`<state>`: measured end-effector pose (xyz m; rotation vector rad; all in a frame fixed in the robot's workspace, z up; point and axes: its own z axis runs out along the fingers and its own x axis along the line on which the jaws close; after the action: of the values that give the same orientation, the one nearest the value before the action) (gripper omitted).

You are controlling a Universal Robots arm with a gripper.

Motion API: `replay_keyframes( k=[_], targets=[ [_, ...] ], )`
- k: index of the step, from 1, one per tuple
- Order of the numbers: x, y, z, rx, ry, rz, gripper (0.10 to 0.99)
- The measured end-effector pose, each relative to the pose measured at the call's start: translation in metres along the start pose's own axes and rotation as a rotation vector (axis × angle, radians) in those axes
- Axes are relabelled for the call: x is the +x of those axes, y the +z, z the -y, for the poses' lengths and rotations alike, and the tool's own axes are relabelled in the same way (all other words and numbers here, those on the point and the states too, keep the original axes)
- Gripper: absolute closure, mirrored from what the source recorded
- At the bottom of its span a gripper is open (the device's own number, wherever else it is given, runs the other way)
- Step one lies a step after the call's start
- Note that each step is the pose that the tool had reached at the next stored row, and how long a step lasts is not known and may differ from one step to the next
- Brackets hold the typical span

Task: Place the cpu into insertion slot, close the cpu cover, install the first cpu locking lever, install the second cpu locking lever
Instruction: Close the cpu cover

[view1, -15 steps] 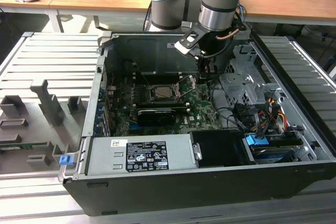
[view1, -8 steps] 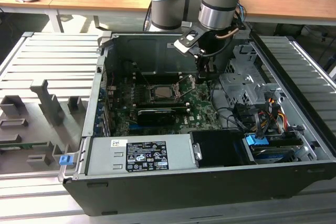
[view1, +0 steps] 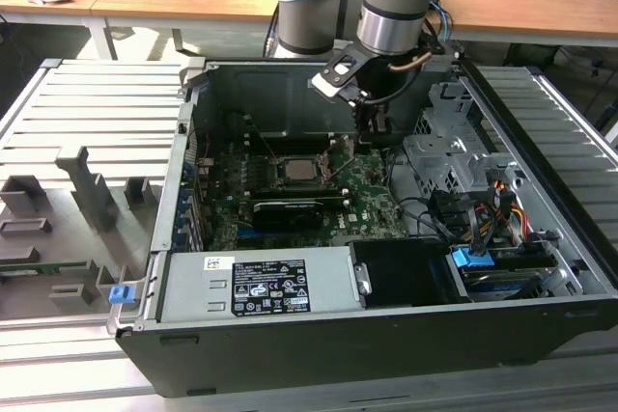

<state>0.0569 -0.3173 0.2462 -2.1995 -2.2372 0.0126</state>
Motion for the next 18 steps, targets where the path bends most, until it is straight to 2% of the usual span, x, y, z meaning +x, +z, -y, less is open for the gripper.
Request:
replay_keyframes(
  k=[4, 18],
  targets=[
    [0.0001, 0.0001, 0.0072, 0.0, 0.0, -0.0001, 0.98],
    [0.0003, 0.0001, 0.0157, 0.0, 0.0, 0.0, 0.98]
  ],
)
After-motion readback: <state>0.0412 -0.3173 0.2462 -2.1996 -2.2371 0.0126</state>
